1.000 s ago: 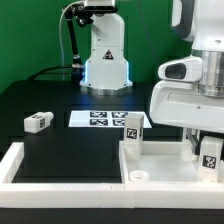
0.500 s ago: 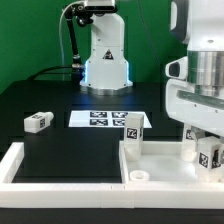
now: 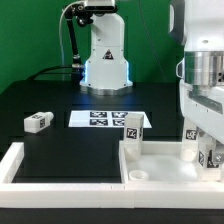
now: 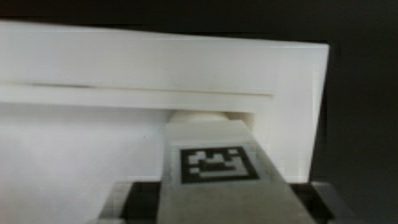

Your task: Assemble square table

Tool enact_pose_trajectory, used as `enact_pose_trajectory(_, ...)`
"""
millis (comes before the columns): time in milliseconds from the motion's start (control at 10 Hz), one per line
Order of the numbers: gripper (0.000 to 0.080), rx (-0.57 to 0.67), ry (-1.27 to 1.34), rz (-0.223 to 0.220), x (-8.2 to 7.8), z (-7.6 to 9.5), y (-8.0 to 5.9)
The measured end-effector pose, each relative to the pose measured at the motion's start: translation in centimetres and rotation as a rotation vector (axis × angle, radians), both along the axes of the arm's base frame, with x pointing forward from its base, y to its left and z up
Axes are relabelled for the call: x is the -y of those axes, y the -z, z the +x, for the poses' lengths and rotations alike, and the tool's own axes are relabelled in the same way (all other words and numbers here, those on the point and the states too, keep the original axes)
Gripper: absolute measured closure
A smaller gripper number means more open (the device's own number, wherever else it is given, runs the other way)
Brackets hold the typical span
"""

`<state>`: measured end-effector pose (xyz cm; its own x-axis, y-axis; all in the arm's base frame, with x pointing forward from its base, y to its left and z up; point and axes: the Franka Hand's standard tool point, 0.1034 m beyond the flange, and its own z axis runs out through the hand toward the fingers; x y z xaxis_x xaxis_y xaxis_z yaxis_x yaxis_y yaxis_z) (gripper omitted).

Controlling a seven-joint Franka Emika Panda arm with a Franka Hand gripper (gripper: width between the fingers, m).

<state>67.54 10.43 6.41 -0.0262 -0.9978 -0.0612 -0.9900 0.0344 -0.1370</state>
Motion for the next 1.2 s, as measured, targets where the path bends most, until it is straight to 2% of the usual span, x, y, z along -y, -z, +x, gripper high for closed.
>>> enact_pose_trajectory(100, 0.0511, -0.003, 0.082, 0.013, 0.0, 0.0, 0.0)
enact_pose_trajectory(200, 0.0511, 0.003, 0.234, 0.055, 0.0, 0.1, 0.1)
enact_pose_trajectory(300, 0.0511, 0.002, 0.345, 0.071, 0.1, 0.1, 0.1)
enact_pose_trajectory(500, 0.0508, -0.001, 0.43, 0.068, 0.4, 0.1, 0.1)
enact_pose_trajectory(700, 0.0508, 0.004, 0.386, 0.052, 0.5, 0.0, 0.1)
enact_pose_trajectory(800, 0.0435, 0.003, 0.385, 0.051, 0.5, 0.0, 0.1)
enact_pose_trajectory(900, 0.0252, 0.003, 0.384, 0.051, 0.5, 0.0, 0.1)
enact_pose_trajectory(1000, 0.0179, 0.021, 0.347, 0.044, 0.8, 0.0, -0.1)
enact_pose_trajectory(1200, 0.0155, 0.07, 0.249, 0.037, 3.3, -1.7, -2.2)
